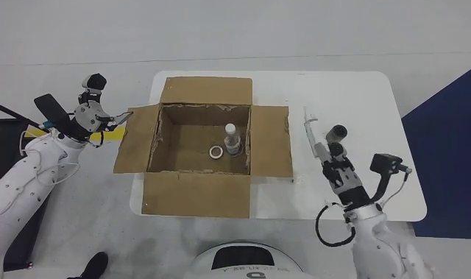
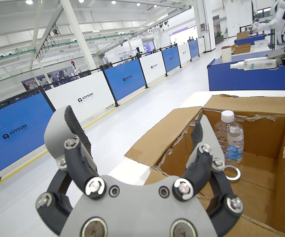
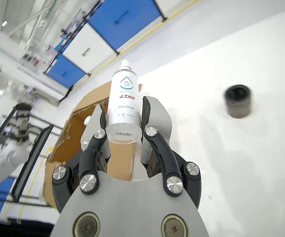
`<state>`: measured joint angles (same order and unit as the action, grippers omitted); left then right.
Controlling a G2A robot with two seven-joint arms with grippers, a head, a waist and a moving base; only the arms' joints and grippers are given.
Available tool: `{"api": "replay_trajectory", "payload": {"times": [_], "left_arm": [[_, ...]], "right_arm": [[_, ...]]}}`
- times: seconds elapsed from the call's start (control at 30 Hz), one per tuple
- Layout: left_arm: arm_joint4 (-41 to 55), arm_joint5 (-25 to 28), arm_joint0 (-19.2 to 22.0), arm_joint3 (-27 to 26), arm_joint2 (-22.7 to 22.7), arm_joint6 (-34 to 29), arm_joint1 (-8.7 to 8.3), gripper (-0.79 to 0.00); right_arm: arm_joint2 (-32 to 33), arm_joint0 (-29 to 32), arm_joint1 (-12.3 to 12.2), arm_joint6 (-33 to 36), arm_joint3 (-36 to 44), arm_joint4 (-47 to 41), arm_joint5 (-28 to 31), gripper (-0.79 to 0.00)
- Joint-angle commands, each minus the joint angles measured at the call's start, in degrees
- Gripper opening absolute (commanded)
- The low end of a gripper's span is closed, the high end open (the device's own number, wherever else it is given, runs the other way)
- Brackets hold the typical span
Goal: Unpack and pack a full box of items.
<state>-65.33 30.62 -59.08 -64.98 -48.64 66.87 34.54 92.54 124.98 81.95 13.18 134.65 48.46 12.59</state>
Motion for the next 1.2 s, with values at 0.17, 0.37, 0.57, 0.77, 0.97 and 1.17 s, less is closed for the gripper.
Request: {"api": "replay_trajectory", "payload": {"times": [0.17, 0.37, 0.57, 0.77, 0.97, 1.17], "left_arm": [[0.0, 0.0, 0.0, 0.0, 0.0, 0.0, 0.0, 0.0], [0.0, 0.0, 0.0, 0.0, 0.0, 0.0, 0.0, 0.0], [0.0, 0.0, 0.0, 0.0, 0.0, 0.0, 0.0, 0.0], [0.0, 0.0, 0.0, 0.0, 0.0, 0.0, 0.0, 0.0], [0.0, 0.0, 0.0, 0.0, 0.0, 0.0, 0.0, 0.0], [0.0, 0.0, 0.0, 0.0, 0.0, 0.0, 0.0, 0.0]], "right_arm": [[-14.9, -8.3, -0.4, 9.8, 0.0, 15.1, 0.7, -0.785], [-27.0, -14.9, 0.0, 19.6, -0.2, 25.5, -5.9, -0.785], [-35.6, -22.9, 1.0, 22.8, -5.8, 34.3, -15.2, -0.785], [-39.5, -30.0, 2.2, 24.7, -11.4, 36.5, -22.4, -0.785], [-42.8, -33.2, 2.9, 26.2, -14.6, 38.4, -24.6, -0.785], [-44.7, -34.9, 3.3, 25.3, -17.5, 41.9, -26.0, 0.0]]}}
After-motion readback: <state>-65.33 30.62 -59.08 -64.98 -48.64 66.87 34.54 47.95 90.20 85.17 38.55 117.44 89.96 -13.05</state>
